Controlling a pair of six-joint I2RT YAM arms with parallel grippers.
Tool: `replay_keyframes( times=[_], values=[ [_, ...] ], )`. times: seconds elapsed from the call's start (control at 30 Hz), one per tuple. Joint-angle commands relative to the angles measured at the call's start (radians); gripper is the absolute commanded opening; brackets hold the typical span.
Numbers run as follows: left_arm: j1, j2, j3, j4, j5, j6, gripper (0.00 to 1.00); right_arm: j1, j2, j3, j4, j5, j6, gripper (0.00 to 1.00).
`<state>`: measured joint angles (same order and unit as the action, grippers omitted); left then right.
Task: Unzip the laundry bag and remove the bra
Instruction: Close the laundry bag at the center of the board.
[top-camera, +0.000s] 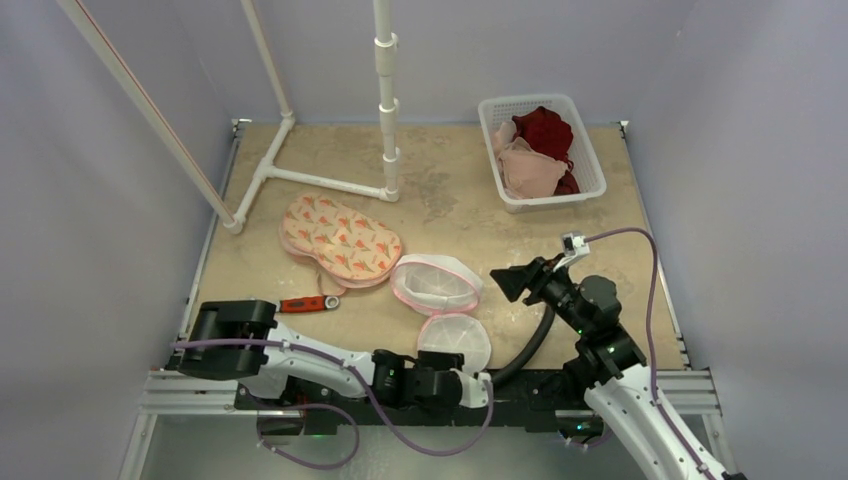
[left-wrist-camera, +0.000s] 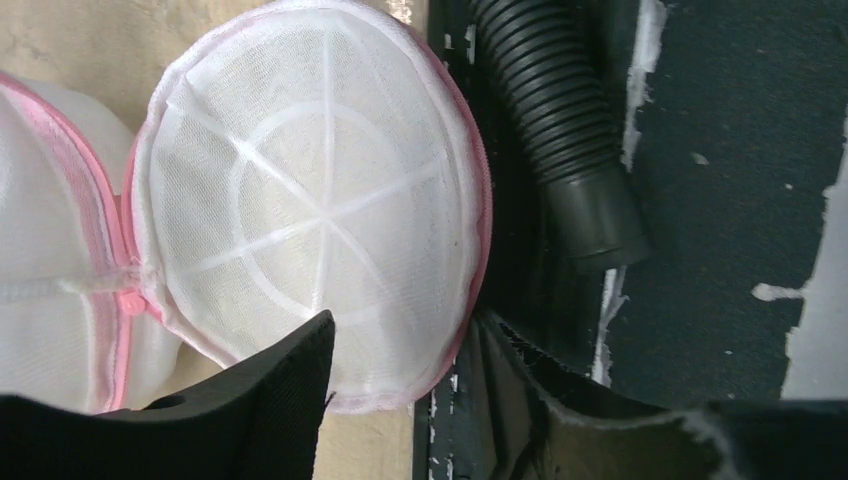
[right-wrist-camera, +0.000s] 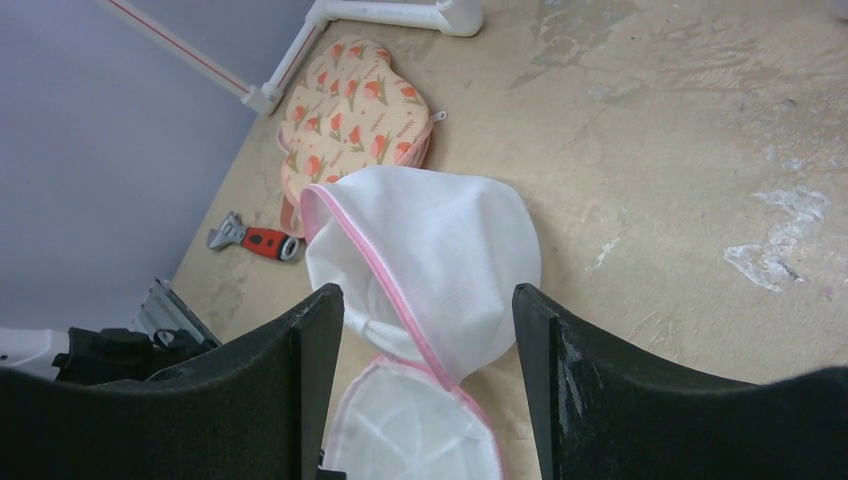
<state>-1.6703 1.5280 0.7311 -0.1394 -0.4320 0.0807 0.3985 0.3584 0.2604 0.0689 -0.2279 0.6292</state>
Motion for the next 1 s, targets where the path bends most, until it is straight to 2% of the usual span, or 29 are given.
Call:
replay_keyframes(
  times=[0.0,0.23,0.3,0.53,0.6,0.97],
  values=[
    [0.031,0.009,0.018,0.049,-0.029,0.039,0.45,0.002,-0.018,0.051,-0.004,-0.018,0.004,0.66],
    [0.047,-0.015,0.041,0.060,-0.013,0.031,0.13,0.002,-0.036,0.064,-0.020,-0.017,0.009,0.66],
    [0.047,-0.051,0.044,0.068,-0.020,0.021,0.01,0.002,-0.035,0.085,-0.033,-0.012,0.004,0.66],
    [0.066,-0.257,0.011,0.123,-0.037,-0.042,0.00,0.002,-0.025,0.184,-0.091,-0.001,-0.011,0.69],
    [0.081,-0.319,-0.014,0.191,-0.038,-0.070,0.00,0.002,-0.022,0.196,-0.084,0.013,-0.001,0.71],
    [0.240,-0.552,-0.139,0.405,-0.055,-0.264,0.00,0.002,0.029,0.110,0.035,-0.022,0.052,0.72]
  ],
)
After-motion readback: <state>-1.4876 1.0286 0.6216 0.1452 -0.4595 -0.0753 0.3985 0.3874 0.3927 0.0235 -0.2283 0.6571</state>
